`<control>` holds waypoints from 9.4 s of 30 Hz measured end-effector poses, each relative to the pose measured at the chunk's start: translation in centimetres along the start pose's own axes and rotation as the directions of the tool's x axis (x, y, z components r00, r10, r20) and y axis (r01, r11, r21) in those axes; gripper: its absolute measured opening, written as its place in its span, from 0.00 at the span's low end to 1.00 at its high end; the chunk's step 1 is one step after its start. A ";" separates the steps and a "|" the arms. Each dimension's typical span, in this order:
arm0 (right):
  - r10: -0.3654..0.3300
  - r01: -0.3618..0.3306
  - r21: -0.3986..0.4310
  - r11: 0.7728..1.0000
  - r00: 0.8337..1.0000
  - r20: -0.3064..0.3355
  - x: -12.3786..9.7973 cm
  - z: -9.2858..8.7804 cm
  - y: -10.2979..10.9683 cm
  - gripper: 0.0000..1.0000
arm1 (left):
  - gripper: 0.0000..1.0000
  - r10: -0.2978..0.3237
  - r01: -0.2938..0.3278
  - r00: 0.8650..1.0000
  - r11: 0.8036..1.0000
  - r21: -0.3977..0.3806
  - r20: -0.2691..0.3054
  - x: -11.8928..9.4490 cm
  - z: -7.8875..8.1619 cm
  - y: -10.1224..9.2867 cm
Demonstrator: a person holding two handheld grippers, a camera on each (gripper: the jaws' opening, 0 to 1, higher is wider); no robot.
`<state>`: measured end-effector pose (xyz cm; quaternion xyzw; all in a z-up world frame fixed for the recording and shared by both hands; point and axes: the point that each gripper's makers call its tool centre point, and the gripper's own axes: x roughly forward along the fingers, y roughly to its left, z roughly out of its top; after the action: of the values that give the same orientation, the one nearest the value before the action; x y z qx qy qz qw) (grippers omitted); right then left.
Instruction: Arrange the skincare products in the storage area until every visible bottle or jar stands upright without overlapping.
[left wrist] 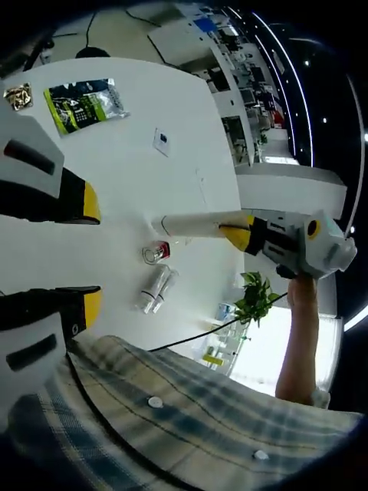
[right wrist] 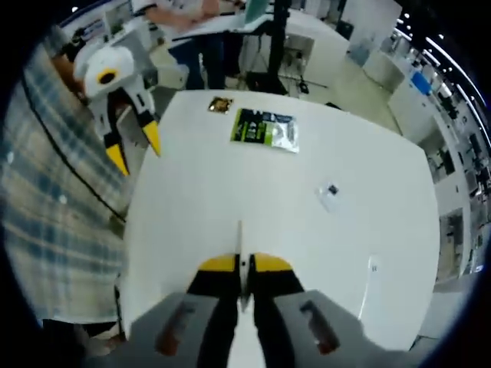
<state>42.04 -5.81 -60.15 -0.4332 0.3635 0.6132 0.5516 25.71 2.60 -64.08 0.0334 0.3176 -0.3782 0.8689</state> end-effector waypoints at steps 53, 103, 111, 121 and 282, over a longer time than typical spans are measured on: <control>-0.082 0.075 0.208 0.975 0.996 0.025 -0.6 -7.9 -10.3 0.04 | 0.32 0.054 -0.056 0.998 0.998 -0.042 -0.039 -0.9 -1.9 0.8; -0.317 0.182 0.375 0.909 0.887 0.336 -7.6 -4.3 -9.7 0.58 | 0.34 0.003 -0.004 0.998 1.000 -0.022 -0.058 0.6 -1.4 -0.1; -0.422 0.238 0.426 0.873 0.807 0.413 -11.0 -3.6 -7.1 0.65 | 0.38 -0.041 0.042 0.996 0.999 0.008 -0.084 1.8 -0.6 -0.4; -0.572 0.287 0.565 0.773 0.701 0.427 -13.4 -4.7 -3.1 0.64 | 0.44 -0.084 0.088 0.991 0.996 0.029 -0.102 4.1 1.0 -0.9; -0.086 0.074 0.045 0.996 0.920 0.383 7.9 -6.5 5.7 0.36 | 0.25 -0.035 0.142 0.908 0.963 0.228 -0.417 15.3 6.6 -1.2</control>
<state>37.08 -9.70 -70.09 -0.3109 0.2392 0.6579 0.6429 36.21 -9.97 -67.50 0.2079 0.4425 -0.4396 0.7534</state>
